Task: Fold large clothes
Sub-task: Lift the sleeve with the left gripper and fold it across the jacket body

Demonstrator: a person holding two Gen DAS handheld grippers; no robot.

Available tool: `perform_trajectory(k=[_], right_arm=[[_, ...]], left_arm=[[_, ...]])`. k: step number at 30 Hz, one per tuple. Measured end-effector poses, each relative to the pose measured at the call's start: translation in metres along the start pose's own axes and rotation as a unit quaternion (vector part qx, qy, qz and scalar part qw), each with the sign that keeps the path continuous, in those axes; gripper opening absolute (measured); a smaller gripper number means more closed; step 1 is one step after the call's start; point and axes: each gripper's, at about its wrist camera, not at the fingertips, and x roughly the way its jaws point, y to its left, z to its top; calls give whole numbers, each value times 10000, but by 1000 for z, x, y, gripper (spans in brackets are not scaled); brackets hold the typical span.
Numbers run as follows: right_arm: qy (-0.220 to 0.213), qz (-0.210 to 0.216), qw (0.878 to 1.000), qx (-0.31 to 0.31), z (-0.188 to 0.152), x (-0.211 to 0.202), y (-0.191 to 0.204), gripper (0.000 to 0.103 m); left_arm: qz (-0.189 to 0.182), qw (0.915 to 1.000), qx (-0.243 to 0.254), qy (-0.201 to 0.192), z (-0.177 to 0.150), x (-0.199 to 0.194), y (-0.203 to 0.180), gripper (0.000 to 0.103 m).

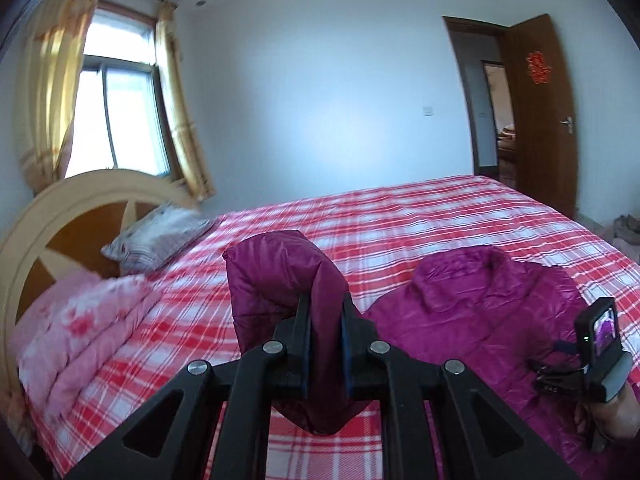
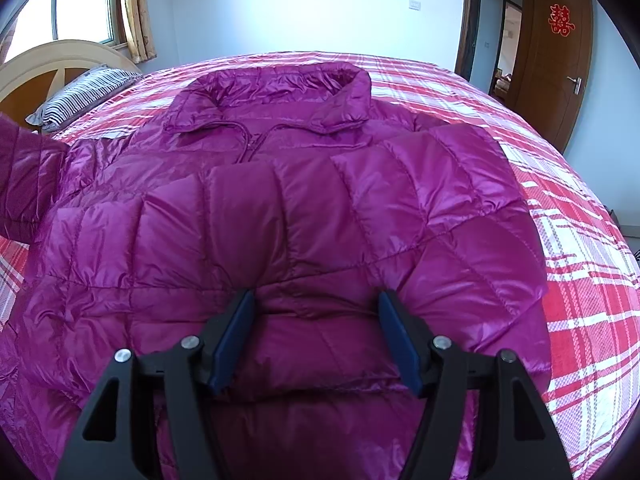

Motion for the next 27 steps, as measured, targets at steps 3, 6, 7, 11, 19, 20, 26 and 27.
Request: perform_trajectory(k=[3, 6, 7, 11, 19, 20, 26, 27], right_arm=[[-4, 27, 10000, 15, 0, 0, -1, 69], [-8, 48, 10000, 27, 0, 0, -1, 69], [-10, 53, 10000, 29, 0, 0, -1, 69], [-17, 90, 9999, 47, 0, 0, -2, 70], [-52, 205, 9997, 112, -1, -2, -4, 72], [-59, 220, 9997, 122, -1, -2, -5, 73], [-84, 380, 9990, 212, -1, -3, -7, 77], [-84, 391, 9990, 214, -1, -3, -7, 78]], left_arm=[[-85, 9995, 294, -120, 9, -3, -26, 12], [-212, 9987, 444, -147, 15, -3, -47, 12], [-260, 9985, 468, -138, 16, -2, -53, 12], [-479, 9972, 575, -88, 16, 4, -78, 12], [-1149, 9901, 770, 249, 1, 32, -142, 12], [-1277, 9881, 792, 322, -3, 37, -152, 12], [-1576, 9813, 898, 648, -25, 63, -196, 12], [-1606, 9804, 906, 689, -28, 66, -200, 12]])
